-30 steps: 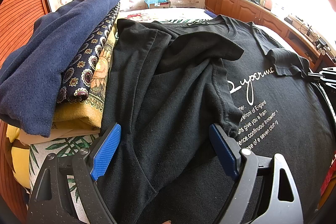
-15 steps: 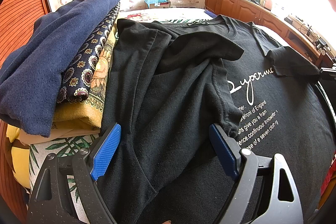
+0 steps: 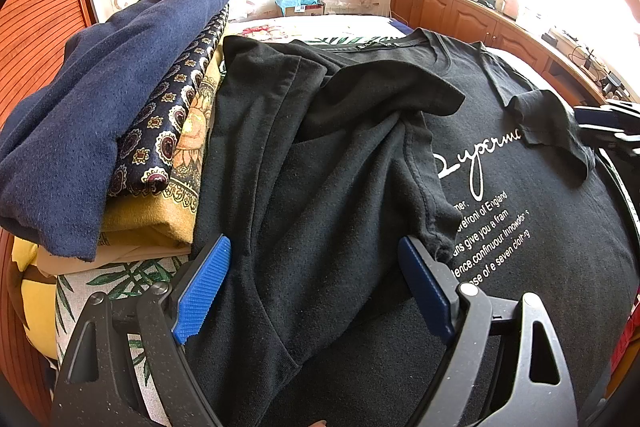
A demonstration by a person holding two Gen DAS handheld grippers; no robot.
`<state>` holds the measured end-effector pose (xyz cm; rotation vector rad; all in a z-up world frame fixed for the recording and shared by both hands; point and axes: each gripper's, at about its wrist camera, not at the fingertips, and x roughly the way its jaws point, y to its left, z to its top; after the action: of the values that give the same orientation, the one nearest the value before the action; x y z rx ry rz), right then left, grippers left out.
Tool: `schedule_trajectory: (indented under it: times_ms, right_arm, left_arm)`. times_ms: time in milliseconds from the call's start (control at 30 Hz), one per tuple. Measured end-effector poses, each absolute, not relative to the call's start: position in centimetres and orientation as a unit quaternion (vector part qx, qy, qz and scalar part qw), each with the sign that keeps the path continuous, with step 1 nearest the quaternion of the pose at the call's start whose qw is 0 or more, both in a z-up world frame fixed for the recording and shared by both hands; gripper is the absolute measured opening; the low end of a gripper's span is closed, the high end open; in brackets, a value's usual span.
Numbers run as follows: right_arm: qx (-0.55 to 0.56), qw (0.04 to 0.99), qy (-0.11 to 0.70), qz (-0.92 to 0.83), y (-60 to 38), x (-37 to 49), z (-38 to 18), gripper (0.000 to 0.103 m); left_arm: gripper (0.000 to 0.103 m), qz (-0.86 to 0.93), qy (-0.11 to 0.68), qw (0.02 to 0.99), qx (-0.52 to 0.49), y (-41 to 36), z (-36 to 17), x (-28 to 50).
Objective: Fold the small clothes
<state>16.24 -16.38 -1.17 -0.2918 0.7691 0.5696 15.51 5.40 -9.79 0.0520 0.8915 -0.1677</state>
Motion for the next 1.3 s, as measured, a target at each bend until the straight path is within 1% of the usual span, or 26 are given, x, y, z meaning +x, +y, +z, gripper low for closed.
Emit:
schedule_trajectory:
  times_ms: [233,333,367,400,433,500,867,967,1000,1033,1100,1167,1233,1300]
  right_arm:
    - [-0.168,0.859,0.404,0.266,-11.9,20.5,-5.0,0.042]
    - [-0.192,0.862,0.391,0.260,-10.8,20.7,-5.4,0.041]
    - [-0.190,0.862,0.392,0.259,-10.7,20.9,-5.5,0.036]
    - [-0.192,0.863,0.390,0.257,-10.4,20.9,-5.5,0.018]
    - [-0.199,0.863,0.389,0.255,-10.2,20.9,-5.5,0.008]
    - [-0.207,0.861,0.388,0.257,-9.6,21.0,-5.5,0.004]
    - [-0.103,0.878,0.360,0.298,-9.1,23.3,-1.3,0.004]
    - [-0.099,0.879,0.360,0.297,-9.2,23.6,-1.1,0.004]
    - [-0.098,0.877,0.366,0.298,-9.3,23.7,-1.1,0.007]
    - [-0.097,0.873,0.373,0.298,-9.3,23.8,-1.3,0.015]
    - [-0.104,0.872,0.377,0.293,-9.3,23.9,-1.4,0.025]
    - [-0.109,0.874,0.376,0.288,-9.5,24.0,-1.3,0.032]
    - [-0.112,0.879,0.374,0.274,-10.1,24.2,-1.0,0.050]
    - [-0.116,0.884,0.373,0.259,-10.9,24.4,-0.9,0.052]
  left_arm:
    - [0.086,-0.081,0.431,0.899,0.025,5.4,-9.7,15.5]
    - [0.086,-0.081,0.430,0.899,0.025,5.3,-9.9,15.7]
    - [0.086,-0.081,0.430,0.899,0.025,5.3,-9.8,15.7]
    - [0.086,-0.081,0.430,0.899,0.025,5.4,-9.8,15.7]
    - [0.086,-0.081,0.430,0.899,0.025,5.4,-9.8,15.7]
    - [0.086,-0.081,0.430,0.899,0.025,5.4,-9.8,15.6]
    - [0.086,-0.081,0.430,0.899,0.025,5.4,-9.8,15.6]
    - [0.086,-0.081,0.430,0.899,0.025,5.4,-9.8,15.6]
    - [0.086,-0.081,0.430,0.899,0.025,5.4,-9.8,15.6]
    - [0.086,-0.081,0.430,0.899,0.025,5.4,-9.8,15.6]
    - [0.086,-0.081,0.430,0.899,0.025,5.4,-9.8,15.6]
    - [0.086,-0.081,0.430,0.899,0.025,5.4,-9.8,15.6]
    - [0.086,-0.082,0.430,0.899,0.024,5.4,-9.8,15.6]
    - [0.086,-0.082,0.430,0.899,0.024,5.4,-9.8,15.6]
